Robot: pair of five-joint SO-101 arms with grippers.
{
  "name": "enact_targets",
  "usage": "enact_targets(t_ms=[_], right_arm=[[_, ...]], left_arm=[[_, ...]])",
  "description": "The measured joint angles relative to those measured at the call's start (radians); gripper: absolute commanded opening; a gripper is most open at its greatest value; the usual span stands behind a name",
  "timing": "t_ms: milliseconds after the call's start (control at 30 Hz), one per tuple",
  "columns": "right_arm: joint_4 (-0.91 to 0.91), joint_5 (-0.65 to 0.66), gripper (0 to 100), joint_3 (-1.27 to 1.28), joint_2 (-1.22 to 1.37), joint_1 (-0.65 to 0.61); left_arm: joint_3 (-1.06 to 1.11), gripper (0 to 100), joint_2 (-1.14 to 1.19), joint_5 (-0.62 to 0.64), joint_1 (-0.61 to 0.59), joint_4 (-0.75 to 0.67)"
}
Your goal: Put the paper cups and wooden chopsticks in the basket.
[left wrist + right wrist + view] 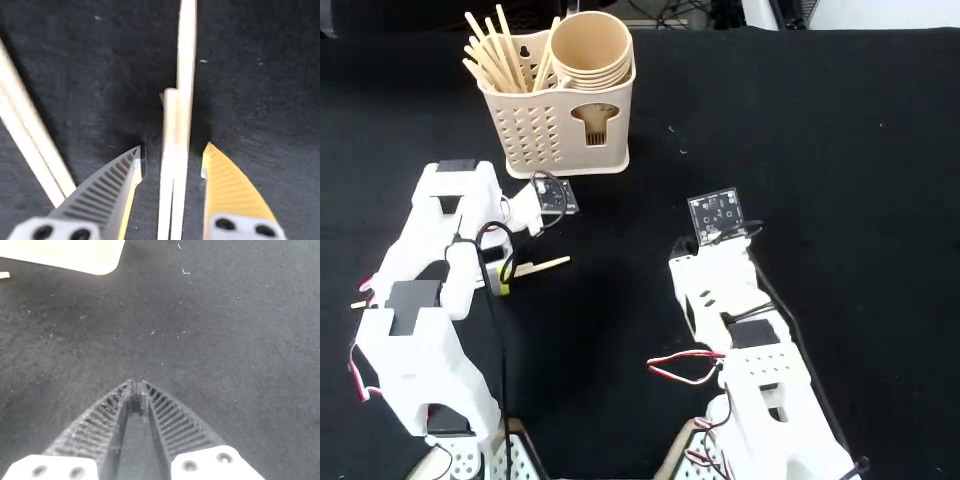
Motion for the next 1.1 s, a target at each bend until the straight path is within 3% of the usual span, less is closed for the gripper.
enact_targets(t_ms=[133, 300, 1100], right_arm=[[0.000, 0.000, 1.8, 0.000, 0.000, 0.000], [0.000, 0.000, 1.8, 0.000, 0.000, 0.000], [0.000, 0.000, 1.8, 0.000, 0.000, 0.000]], left_arm=[[0.031, 20, -0.003, 0.000, 0.000, -0.037], [0.043, 6, -0.006, 0.000, 0.000, -0.040], [0.124, 3, -0.138, 0.003, 0.000, 0.034]])
